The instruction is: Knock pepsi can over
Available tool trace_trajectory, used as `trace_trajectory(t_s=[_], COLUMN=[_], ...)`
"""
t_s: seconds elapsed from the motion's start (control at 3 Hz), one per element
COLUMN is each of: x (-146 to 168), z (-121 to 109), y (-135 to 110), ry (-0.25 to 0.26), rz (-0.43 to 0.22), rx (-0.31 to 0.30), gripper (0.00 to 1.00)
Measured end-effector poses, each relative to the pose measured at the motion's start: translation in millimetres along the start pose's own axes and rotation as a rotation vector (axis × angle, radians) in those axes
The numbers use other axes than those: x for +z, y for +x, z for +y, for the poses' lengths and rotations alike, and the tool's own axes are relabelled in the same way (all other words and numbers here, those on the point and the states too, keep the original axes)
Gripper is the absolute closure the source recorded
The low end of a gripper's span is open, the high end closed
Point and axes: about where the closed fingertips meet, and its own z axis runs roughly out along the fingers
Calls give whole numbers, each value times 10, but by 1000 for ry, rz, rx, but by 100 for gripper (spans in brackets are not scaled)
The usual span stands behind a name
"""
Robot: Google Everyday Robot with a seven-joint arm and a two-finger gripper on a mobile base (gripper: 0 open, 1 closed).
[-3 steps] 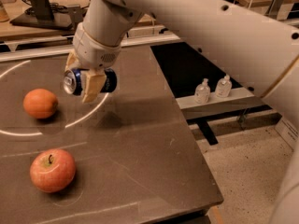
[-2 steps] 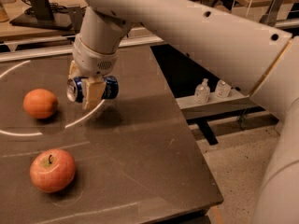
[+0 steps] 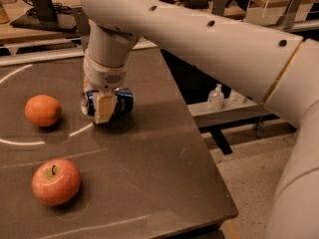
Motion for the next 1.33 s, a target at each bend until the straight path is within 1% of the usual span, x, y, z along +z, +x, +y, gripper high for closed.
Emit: trace_trajectory(t_s=[0.33, 0.67, 1.0, 1.33], x=[3, -24, -209, -347], z=[24, 31, 14, -65], y=[33, 13, -3, -57], ry=[7, 19, 108, 239], rz=[-11, -41, -241, -470], rx=[41, 52, 134, 162], gripper=[7, 0, 0, 0])
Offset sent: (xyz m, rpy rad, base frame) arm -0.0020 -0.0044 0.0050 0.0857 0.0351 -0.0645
